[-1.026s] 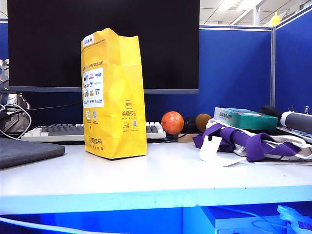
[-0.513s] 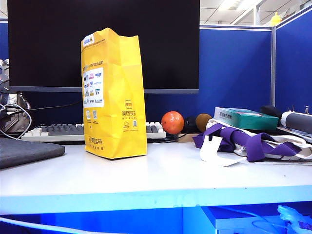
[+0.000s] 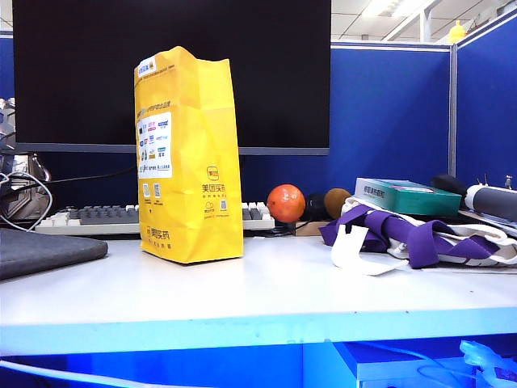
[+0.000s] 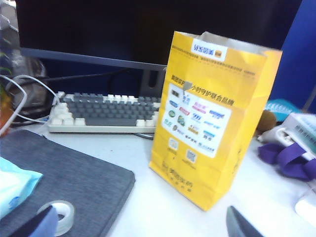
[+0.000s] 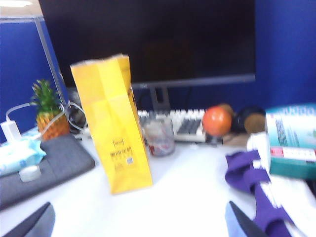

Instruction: Pick up the green apple and throw it into the yellow paper bag.

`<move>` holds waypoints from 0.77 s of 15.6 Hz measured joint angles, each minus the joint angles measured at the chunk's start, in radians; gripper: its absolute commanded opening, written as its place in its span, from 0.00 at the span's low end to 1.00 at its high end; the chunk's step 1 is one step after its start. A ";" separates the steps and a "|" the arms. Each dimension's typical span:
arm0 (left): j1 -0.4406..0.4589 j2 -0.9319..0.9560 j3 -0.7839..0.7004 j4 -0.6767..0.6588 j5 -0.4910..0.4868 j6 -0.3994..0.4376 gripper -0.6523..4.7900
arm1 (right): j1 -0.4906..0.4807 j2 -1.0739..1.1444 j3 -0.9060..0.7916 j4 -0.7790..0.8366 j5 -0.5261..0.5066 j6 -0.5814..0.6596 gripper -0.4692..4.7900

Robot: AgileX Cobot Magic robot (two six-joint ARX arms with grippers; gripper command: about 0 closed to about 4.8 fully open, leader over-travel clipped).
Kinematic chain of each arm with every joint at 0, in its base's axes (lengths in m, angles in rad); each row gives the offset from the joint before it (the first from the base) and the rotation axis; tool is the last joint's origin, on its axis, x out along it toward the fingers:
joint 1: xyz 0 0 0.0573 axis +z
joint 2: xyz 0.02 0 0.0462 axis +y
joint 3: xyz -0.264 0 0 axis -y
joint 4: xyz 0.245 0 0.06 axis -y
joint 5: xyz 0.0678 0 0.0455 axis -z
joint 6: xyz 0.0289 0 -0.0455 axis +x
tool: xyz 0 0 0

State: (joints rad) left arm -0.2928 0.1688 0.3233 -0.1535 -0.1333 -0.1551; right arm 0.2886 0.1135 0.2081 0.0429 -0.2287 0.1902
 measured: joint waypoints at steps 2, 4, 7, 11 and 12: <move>0.000 0.000 0.000 0.000 0.000 -0.004 1.00 | 0.000 0.000 0.000 -0.023 0.000 0.001 0.96; 0.000 0.000 0.000 0.000 0.000 -0.004 1.00 | 0.000 0.000 0.000 -0.026 0.000 0.001 0.96; 0.000 0.000 0.000 0.000 0.000 -0.004 1.00 | 0.000 0.000 0.000 -0.027 0.000 0.000 0.96; 0.000 -0.009 -0.009 0.001 0.000 -0.004 1.00 | 0.000 -0.005 -0.065 -0.037 0.001 0.001 0.96; 0.000 -0.014 -0.017 0.000 0.000 -0.004 1.00 | 0.000 -0.020 -0.125 0.019 0.000 0.001 0.96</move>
State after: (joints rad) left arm -0.2928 0.1543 0.3065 -0.1532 -0.1333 -0.1589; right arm 0.2882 0.0937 0.0834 0.0620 -0.2283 0.1909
